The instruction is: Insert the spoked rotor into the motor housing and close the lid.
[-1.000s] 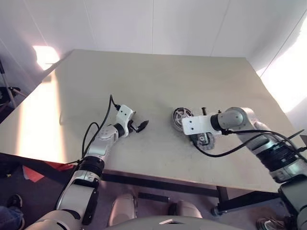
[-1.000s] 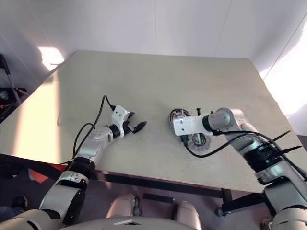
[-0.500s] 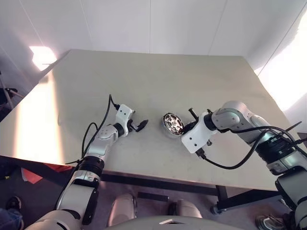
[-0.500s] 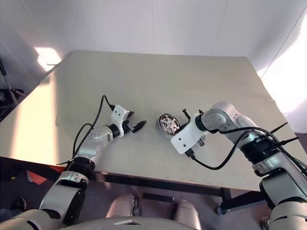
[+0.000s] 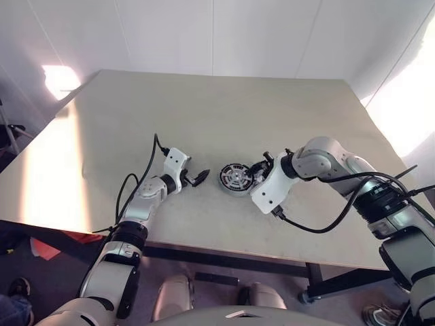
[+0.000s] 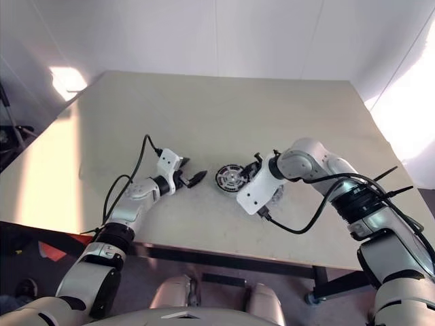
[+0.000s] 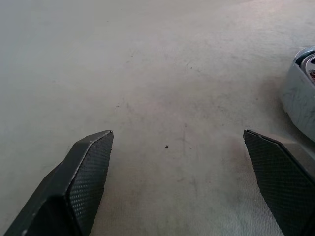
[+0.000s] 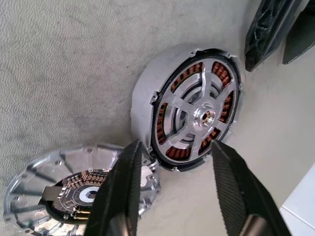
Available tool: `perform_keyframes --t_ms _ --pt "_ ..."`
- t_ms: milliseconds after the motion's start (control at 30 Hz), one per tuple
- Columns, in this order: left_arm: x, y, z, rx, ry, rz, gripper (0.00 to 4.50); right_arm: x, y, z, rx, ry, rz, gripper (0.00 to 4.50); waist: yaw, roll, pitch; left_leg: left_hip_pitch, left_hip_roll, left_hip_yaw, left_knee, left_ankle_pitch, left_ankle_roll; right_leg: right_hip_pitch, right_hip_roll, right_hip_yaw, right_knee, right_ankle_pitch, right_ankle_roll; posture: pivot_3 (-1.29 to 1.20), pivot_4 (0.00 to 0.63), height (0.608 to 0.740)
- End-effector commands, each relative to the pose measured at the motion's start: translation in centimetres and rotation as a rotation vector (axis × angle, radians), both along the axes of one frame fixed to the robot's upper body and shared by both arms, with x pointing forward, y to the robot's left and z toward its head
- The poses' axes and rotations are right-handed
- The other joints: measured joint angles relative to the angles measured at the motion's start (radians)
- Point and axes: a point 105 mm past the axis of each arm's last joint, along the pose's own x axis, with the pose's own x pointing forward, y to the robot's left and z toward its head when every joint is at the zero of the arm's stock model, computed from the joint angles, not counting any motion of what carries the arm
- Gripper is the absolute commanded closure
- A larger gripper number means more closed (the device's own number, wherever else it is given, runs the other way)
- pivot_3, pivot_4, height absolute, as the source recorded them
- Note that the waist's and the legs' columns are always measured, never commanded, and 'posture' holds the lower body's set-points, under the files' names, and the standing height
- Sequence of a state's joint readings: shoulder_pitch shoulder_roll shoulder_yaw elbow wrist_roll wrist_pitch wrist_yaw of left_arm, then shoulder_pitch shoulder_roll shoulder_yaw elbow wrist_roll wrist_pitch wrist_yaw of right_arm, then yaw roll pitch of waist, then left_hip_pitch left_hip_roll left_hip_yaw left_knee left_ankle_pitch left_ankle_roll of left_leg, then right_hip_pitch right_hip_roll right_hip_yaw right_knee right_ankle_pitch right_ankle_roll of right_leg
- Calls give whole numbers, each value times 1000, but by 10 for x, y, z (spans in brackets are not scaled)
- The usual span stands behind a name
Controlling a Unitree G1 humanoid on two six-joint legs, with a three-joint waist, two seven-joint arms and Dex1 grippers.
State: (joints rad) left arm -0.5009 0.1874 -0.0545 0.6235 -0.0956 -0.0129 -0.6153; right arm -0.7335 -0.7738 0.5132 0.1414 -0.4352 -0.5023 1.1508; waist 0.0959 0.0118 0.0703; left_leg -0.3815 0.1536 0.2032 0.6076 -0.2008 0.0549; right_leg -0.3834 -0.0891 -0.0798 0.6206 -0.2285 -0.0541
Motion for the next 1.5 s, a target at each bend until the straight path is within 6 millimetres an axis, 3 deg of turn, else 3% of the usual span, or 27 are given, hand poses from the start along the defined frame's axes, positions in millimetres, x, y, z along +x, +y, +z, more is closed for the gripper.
perform_keyframes --t_ms 33,100,167,267,333,433,467,533,700,800,900,1100,1200,1500 --pt "2 1 7 -7 -26 6 0 -3 9 45 148 -40 -11 784 0 0 0 0 0 0 0 0 0 0 0 0 0 0 0 0 0 740" --pt "2 -1 7 -9 -25 4 0 -3 10 58 248 -3 -74 113 1 0 0 0 0 0 0 0 0 0 0 0 0 0 0 0 0 740" --pt "1 -2 6 -12 -24 2 0 9 2 69 392 17 -217 52 1 0 0 0 0 0 0 0 0 0 0 0 0 0 0 0 0 740" --pt "1 -3 6 -15 -21 -1 0 31 -25 83 715 109 -592 52 2 -1 0 1 0 0 1 0 0 2 0 0 0 0 0 0 0 740" --pt "0 -3 4 -12 -15 -8 0 34 -43 85 931 238 -831 52 4 0 0 1 0 0 1 0 0 2 0 0 1 0 0 0 0 740" --pt "0 -7 2 1 -4 -42 0 1 -71 64 1094 687 -1161 52 19 0 0 1 0 0 1 0 0 1 0 0 1 0 0 0 0 740" --pt "0 -10 2 5 -2 -62 0 -16 -73 61 1183 944 -1218 52 28 0 -1 1 0 0 1 0 0 1 0 0 1 0 0 0 0 740" --pt "0 -15 2 10 2 -85 0 -35 -74 54 1307 1241 -1239 52 32 2 -1 1 0 0 0 1 1 1 0 0 0 0 0 0 0 740" --pt "1 -23 3 11 3 -121 0 -45 -81 39 1491 1429 -1234 52 39 5 -3 4 0 0 -1 2 -4 2 0 0 0 -1 2 0 0 740" --pt "0 -26 3 13 2 -136 0 -66 -87 0 1530 1585 -1375 52 58 5 -3 11 0 0 -5 3 -6 10 0 0 -5 -5 8 0 0 740" --pt "-1 -24 3 17 3 -140 0 -86 -87 -31 1484 1644 -1543 52 58 8 -4 18 -2 0 -15 3 -6 19 -1 -2 -17 -6 10 0 0 740" --pt "-3 -20 1 25 6 -140 0 -105 -82 -41 1414 1670 -1628 52 56 11 -7 16 -6 0 -23 4 -9 14 -2 -1 -18 -7 13 0 0 740" --pt "-3 -20 1 27 8 -138 0 -95 -78 -39 1434 1662 -1635 52 55 12 -8 17 -6 0 -28 6 -11 13 -2 -1 -18 -7 13 0 0 740" --pt "-1 -14 4 33 -3 -122 0 -43 -83 -37 1623 1474 -1752 52 53 12 -8 15 -7 0 -29 6 -12 12 -2 -1 -19 -7 13 0 0 740"
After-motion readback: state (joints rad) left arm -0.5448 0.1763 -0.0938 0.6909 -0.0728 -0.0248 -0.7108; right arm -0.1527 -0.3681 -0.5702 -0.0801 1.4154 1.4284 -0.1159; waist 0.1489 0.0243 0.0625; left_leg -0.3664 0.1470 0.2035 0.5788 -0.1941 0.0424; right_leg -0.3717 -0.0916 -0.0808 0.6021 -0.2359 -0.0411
